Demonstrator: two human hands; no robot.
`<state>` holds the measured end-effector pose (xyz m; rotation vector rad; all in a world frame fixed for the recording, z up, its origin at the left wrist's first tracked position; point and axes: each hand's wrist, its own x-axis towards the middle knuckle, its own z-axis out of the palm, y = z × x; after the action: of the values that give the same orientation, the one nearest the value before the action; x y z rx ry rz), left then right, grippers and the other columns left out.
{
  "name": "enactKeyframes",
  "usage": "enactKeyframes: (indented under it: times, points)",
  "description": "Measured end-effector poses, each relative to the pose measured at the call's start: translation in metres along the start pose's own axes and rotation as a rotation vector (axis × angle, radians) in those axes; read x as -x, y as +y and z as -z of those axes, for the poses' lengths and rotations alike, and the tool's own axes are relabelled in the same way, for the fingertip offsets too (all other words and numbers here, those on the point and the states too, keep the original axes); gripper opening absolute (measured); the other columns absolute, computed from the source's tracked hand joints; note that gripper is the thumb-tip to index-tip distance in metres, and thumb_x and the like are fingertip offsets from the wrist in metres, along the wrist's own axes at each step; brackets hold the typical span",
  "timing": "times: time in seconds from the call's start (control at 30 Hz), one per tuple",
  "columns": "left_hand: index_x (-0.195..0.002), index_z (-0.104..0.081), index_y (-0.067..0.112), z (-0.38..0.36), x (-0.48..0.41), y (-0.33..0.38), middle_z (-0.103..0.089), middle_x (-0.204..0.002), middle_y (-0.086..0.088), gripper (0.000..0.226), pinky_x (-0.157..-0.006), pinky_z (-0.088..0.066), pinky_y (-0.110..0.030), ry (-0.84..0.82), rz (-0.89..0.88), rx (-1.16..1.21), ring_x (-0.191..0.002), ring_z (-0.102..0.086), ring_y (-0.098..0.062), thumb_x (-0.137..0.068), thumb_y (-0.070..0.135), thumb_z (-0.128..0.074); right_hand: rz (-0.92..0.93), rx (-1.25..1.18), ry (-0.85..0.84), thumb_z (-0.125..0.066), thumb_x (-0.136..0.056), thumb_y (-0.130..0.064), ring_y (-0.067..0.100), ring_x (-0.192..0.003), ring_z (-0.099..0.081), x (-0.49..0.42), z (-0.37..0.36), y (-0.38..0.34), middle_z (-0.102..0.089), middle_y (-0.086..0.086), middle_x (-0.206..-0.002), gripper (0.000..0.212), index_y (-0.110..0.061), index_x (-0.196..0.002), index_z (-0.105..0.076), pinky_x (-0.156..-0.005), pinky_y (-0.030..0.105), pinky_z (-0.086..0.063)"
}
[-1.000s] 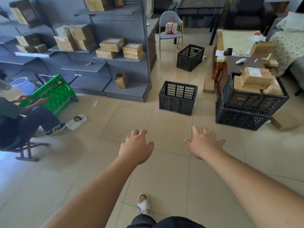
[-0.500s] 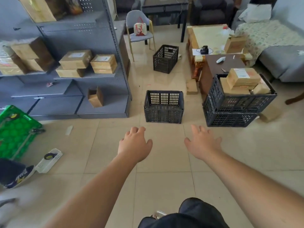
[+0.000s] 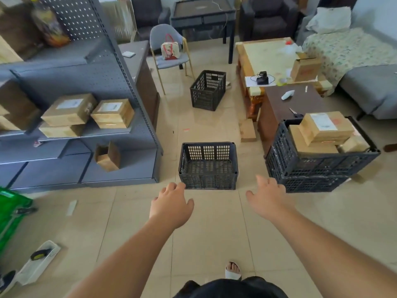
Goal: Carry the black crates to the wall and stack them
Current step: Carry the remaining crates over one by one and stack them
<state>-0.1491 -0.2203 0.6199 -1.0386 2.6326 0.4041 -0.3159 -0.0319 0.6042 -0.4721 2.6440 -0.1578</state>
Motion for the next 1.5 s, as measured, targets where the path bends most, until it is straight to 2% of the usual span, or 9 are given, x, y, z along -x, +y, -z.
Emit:
enactKeyframes:
  times: [0.1, 0.33, 0.7, 0.83, 1.0, 1.23, 1.5]
  points:
    - [-0.148, -0.04, 0.025, 0.015, -0.048, 0.006, -0.046, -0.147, -0.003, 0.055, -0.103, -0.043, -0.047, -0.005, 0.038, 0.035, -0.133, -0.046, -0.027, -0.099, 0.049, -0.043, 0.014, 0.031, -0.01, -0.04, -0.096, -0.056, 0.035, -0.13, -0.043, -0.053, 0.021, -0.018, -0.044, 0.009, -0.142, 0.056, -0.028, -0.145, -0.033, -0.104, 0.06, -0.036]
    - [-0.152, -0.037, 0.027, 0.043, -0.16, 0.004, -0.041, -0.153, -0.002, 0.058, -0.106, -0.041, -0.047, -0.05, 0.076, 0.11, -0.136, -0.044, -0.027, -0.099, 0.049, -0.045, 0.01, 0.073, -0.058, -0.039, -0.097, -0.058, 0.033, -0.134, -0.042, -0.154, 0.044, -0.073, -0.043, 0.006, -0.148, 0.061, -0.031, -0.151, -0.028, -0.102, 0.059, -0.034]
    - [-0.145, -0.043, 0.021, 0.083, -0.361, -0.031, -0.044, -0.147, -0.006, 0.049, -0.101, -0.045, -0.048, -0.193, 0.033, 0.046, -0.132, -0.045, -0.03, -0.101, 0.044, -0.043, -0.154, 0.006, -0.114, -0.04, -0.097, -0.057, 0.035, -0.136, -0.04, -0.309, 0.069, -0.154, -0.042, 0.009, -0.149, 0.059, -0.028, -0.148, -0.034, -0.108, 0.056, -0.034]
    - [-0.143, -0.044, 0.021, 0.094, -0.423, -0.022, -0.046, -0.145, -0.006, 0.049, -0.1, -0.045, -0.051, -0.227, 0.024, -0.002, -0.13, -0.046, -0.03, -0.1, 0.044, -0.043, -0.201, -0.019, -0.143, -0.042, -0.098, -0.057, 0.036, -0.138, -0.04, -0.352, 0.077, -0.161, -0.04, 0.009, -0.152, 0.062, -0.027, -0.151, -0.031, -0.11, 0.058, -0.032]
    - [-0.151, -0.038, 0.023, 0.087, -0.488, -0.001, -0.043, -0.149, -0.007, 0.055, -0.104, -0.043, -0.047, -0.305, 0.011, 0.037, -0.134, -0.043, -0.03, -0.1, 0.044, -0.043, -0.255, -0.014, -0.198, -0.042, -0.099, -0.053, 0.035, -0.137, -0.04, -0.422, 0.085, -0.155, -0.041, 0.01, -0.151, 0.06, -0.025, -0.151, -0.032, -0.11, 0.054, -0.033]
    - [-0.153, -0.039, 0.022, 0.076, -0.557, 0.017, -0.043, -0.152, -0.006, 0.055, -0.107, -0.042, -0.044, -0.338, 0.092, 0.13, -0.135, -0.044, -0.029, -0.101, 0.04, -0.047, -0.216, -0.012, -0.291, -0.042, -0.101, -0.048, 0.037, -0.137, -0.039, -0.522, 0.087, -0.153, -0.039, 0.013, -0.153, 0.06, -0.021, -0.153, -0.03, -0.106, 0.047, -0.037]
    - [-0.148, -0.043, 0.019, 0.051, -0.627, 0.018, -0.046, -0.146, -0.008, 0.05, -0.1, -0.043, -0.04, -0.398, 0.139, 0.128, -0.13, -0.048, -0.029, -0.102, 0.036, -0.048, -0.231, -0.031, -0.363, -0.043, -0.101, -0.045, 0.039, -0.131, -0.044, -0.6, 0.059, -0.171, -0.043, 0.016, -0.147, 0.057, -0.018, -0.15, -0.033, -0.1, 0.046, -0.042]
